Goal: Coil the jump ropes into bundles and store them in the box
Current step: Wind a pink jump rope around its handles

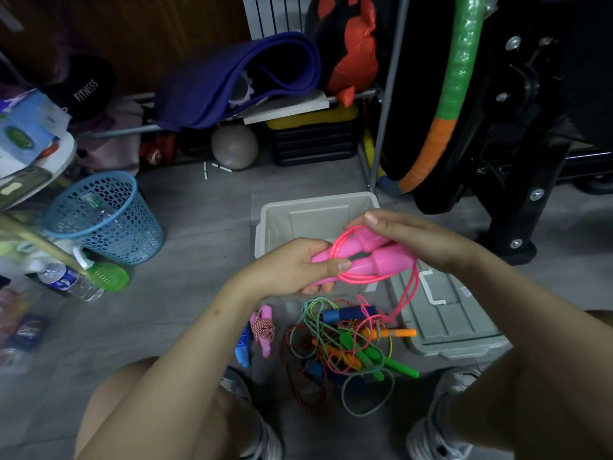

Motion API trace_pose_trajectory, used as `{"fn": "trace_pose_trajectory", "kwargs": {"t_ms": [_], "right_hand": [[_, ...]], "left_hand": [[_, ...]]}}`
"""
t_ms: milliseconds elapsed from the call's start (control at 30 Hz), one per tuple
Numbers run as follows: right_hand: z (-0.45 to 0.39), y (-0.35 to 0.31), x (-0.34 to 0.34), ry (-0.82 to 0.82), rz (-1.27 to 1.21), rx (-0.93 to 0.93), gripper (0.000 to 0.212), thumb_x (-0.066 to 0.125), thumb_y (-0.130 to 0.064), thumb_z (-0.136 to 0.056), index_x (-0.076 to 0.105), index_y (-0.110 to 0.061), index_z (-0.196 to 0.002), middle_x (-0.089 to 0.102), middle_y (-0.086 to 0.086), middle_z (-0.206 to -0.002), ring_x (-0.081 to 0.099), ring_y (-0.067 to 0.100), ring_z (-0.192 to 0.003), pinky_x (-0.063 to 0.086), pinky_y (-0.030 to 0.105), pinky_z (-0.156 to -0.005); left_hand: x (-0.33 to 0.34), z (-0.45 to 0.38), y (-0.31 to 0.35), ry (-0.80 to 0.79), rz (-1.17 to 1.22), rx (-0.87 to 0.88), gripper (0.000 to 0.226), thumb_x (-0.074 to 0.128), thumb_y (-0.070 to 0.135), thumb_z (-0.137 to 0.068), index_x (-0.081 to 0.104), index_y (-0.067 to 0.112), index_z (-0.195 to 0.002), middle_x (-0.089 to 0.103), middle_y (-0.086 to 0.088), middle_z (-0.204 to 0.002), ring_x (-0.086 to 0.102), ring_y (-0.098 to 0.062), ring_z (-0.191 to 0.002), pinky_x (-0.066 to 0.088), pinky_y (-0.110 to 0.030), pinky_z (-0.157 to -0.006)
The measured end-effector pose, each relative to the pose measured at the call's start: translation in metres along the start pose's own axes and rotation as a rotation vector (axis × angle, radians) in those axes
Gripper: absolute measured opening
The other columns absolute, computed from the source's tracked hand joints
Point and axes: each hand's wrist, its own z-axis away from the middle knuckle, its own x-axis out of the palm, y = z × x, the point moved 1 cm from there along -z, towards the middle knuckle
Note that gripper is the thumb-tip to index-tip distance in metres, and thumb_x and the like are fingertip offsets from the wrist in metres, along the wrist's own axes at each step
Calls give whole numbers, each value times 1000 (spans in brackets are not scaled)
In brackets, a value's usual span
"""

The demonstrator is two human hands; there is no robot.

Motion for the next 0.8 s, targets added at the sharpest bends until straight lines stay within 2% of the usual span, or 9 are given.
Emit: {"fn": "trace_pose_trajectory", "kwargs": {"t_ms": [133,267,333,400,500,567,633,700,800], "right_hand": [[0,6,5,17,-147,-72,43,63,-44,-78,60,-16,-110,65,2,-101,62,11,-94,49,25,-81],[-1,6,10,63,-200,-113,38,70,-28,-73,60,-13,-107,68,-1,-95,64,10,-91,49,21,-78],[-1,8,11,13,-241,-99,36,76,-32,-69,65,-22,-102,69,-4,-91,65,10,-87,48,22,-75],[0,10,14,-81,-270,-82,41,80,-52,-60,71,-30,-94,63,-4,-81,55,7,-70,39,21,-66],[3,11,25,-122,-269,-40,44,71,-50,-74,65,-31,-113,52,-3,-79,42,2,-62,31,22,-64],[5,7,32,-43,-95,-68,41,61,-44,-85,61,-25,-121,66,-13,-85,55,0,-71,43,23,-69],[4,8,36,61,232,-177,45,55,-42,-86,63,-14,-119,68,13,-101,63,21,-90,47,35,-81],[2,11,38,152,513,-234,38,56,-35,-91,65,-6,-114,64,20,-93,60,31,-87,43,36,-79],[5,11,42,177,744,-313,35,47,-37,-93,68,-11,-104,66,9,-86,61,27,-83,45,37,-73]], "left_hand": [[-7,-1,-1,49,76,29,28,55,40,-79,55,11,-76,58,3,-58,38,-8,-41,31,-20,-42],[-10,-1,-5,71,110,35,30,56,38,-78,55,9,-74,59,1,-58,38,-7,-39,31,-19,-41],[-10,-1,-5,78,150,41,30,56,37,-80,54,7,-76,59,1,-58,39,-7,-39,30,-18,-40],[-12,-2,-4,118,315,65,29,58,34,-88,53,6,-80,57,0,-57,37,-7,-37,29,-15,-39],[-23,-3,-2,208,423,86,23,57,32,-89,54,10,-87,54,-4,-59,35,-8,-38,27,-15,-38],[-26,-4,-6,287,320,38,25,56,32,-87,50,11,-101,56,-4,-60,39,-9,-39,28,-17,-38],[-25,-7,-11,339,286,3,26,54,27,-93,45,17,-114,56,-5,-60,39,-10,-40,29,-18,-39],[-23,-10,-12,354,270,19,24,52,26,-96,48,23,-119,56,-6,-60,39,-12,-41,29,-19,-39],[-23,-13,-12,377,239,34,13,52,26,-96,55,26,-109,58,-5,-62,41,-12,-42,31,-20,-40]]}}
